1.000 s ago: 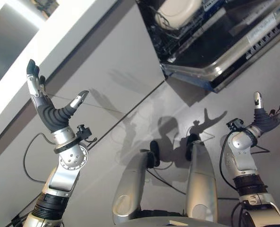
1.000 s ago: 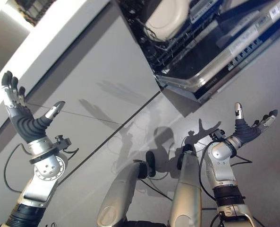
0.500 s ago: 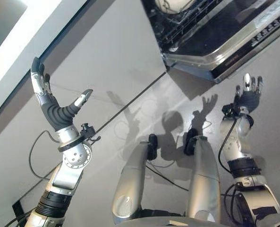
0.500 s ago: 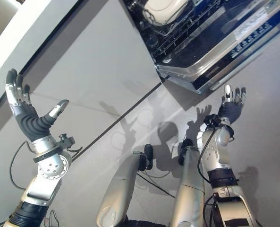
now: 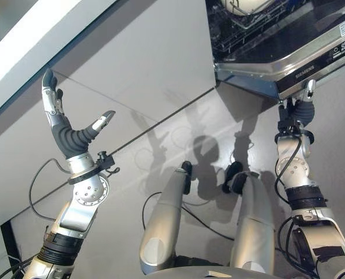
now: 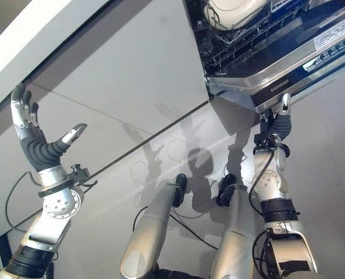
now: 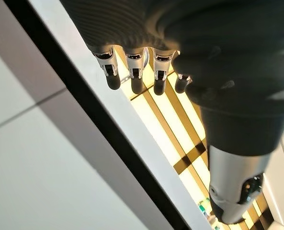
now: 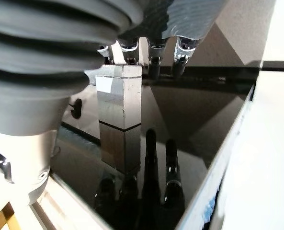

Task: Pick up plates and place into dishwasher.

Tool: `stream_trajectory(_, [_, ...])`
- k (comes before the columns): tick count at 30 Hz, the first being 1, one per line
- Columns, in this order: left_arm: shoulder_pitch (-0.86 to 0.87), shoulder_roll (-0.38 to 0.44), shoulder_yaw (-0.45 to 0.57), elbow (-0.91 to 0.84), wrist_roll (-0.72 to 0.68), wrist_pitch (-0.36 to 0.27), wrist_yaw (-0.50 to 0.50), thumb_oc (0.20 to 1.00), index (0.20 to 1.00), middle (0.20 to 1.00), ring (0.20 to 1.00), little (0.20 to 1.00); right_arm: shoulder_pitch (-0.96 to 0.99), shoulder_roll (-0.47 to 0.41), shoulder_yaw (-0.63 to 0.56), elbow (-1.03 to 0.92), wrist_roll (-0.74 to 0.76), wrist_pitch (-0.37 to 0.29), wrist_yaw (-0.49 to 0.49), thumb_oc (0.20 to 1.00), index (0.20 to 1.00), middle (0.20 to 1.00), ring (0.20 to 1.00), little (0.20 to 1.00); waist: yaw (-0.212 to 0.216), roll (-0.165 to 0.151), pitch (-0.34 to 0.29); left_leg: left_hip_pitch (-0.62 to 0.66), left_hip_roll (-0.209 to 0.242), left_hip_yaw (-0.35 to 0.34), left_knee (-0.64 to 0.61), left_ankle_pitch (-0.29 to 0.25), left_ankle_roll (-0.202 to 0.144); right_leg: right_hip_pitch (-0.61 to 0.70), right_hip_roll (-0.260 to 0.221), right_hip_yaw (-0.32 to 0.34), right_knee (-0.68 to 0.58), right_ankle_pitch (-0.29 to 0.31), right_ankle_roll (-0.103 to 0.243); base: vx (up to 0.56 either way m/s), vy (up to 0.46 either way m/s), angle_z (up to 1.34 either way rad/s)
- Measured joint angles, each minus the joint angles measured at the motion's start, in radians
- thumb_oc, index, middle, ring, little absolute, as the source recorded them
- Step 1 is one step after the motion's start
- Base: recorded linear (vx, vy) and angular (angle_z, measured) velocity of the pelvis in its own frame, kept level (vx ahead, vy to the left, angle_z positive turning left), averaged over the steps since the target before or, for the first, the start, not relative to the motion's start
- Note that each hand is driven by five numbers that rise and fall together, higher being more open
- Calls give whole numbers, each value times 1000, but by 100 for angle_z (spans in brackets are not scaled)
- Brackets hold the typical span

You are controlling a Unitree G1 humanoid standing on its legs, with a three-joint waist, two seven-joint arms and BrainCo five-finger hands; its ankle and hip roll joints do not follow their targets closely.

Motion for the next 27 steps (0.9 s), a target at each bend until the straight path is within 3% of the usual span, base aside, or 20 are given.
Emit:
stream_trajectory(8, [20, 7, 18, 27, -26, -28, -42, 1000, 1000, 1000, 1000, 1000, -64, -4, 49, 9, 3, 49, 8, 1000, 1000, 1000, 1000, 1000, 46, -1, 0, 38, -24, -38, -8, 2, 2, 68, -15, -51, -27, 1, 3, 34, -16, 11])
stream_trajectory(13, [55, 13, 70, 26, -42, -63, -60, 1000, 1000, 1000, 1000, 1000, -82, -6, 79, 14, -36, 68, 1, 1000, 1000, 1000, 1000, 1000, 74, -5, 3, 139, -38, -52, -56, 8, 12, 180, -27, -68, -68, 4, 9, 53, 53, 18])
stream_trajectory(18, [58, 13, 90, 22, -79, -63, -112, 1000, 1000, 1000, 1000, 1000, -88, -9, 113, -1, -95, 100, 1, 1000, 1000, 1000, 1000, 1000, 102, -10, 3, 297, -41, -66, -143, 11, 13, 352, -29, -93, -142, -3, 42, 130, 49, 13])
stream_trajectory(22, [57, 15, 120, 18, -118, -59, -149, 1000, 1000, 1000, 1000, 1000, -150, -7, 147, -138, -161, 113, 38, 1000, 1000, 1000, 1000, 1000, 133, -31, -8, 388, -46, -76, -205, 29, -13, 448, -38, -116, -181, -15, 66, 148, 30, 21])
stream_trajectory(27, [63, 18, 156, -1, -145, -41, -217, 1000, 1000, 1000, 1000, 1000, -161, 22, 153, -191, -181, 133, 27, 1000, 1000, 1000, 1000, 1000, 180, -119, -98, 512, -47, -94, -329, 41, 6, 591, -48, -156, -264, -32, 106, 148, 13, 39])
